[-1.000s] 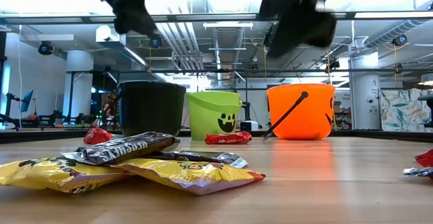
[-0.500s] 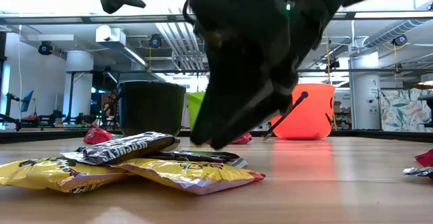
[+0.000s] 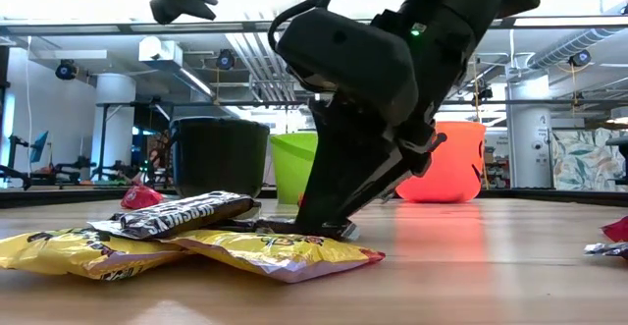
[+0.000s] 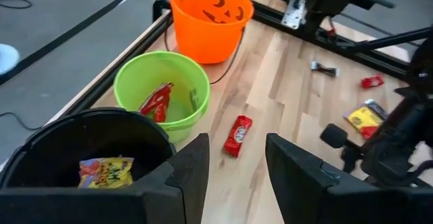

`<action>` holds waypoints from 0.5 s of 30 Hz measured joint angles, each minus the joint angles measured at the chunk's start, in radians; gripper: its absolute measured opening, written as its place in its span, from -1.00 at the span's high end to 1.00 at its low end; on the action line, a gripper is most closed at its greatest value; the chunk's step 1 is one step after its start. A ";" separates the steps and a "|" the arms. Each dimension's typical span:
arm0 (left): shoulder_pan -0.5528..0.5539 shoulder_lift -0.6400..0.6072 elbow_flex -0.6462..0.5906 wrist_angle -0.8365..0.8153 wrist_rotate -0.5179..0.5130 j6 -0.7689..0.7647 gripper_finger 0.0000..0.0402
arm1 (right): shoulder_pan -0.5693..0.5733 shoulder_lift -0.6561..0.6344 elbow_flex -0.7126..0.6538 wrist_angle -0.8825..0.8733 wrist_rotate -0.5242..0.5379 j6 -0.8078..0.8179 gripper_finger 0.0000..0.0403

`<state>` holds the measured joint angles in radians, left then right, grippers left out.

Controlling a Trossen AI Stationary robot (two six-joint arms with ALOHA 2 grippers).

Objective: Sort candy by brand, put in halloween buckets
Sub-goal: Put the brown chocolate bar into the orange bucket

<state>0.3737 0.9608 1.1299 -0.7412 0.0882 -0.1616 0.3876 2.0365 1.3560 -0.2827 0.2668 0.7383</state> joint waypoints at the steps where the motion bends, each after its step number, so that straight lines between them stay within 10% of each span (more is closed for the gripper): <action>1: 0.000 0.004 0.000 0.000 -0.007 0.000 0.36 | -0.004 0.000 0.000 -0.004 0.000 0.000 0.60; 15: 0.000 0.031 0.000 0.001 -0.021 0.018 0.36 | -0.061 -0.095 -0.006 -0.090 0.027 -0.014 0.94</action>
<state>0.3737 0.9915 1.1297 -0.7406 0.0673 -0.1432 0.3265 1.9417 1.3502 -0.3728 0.2940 0.7244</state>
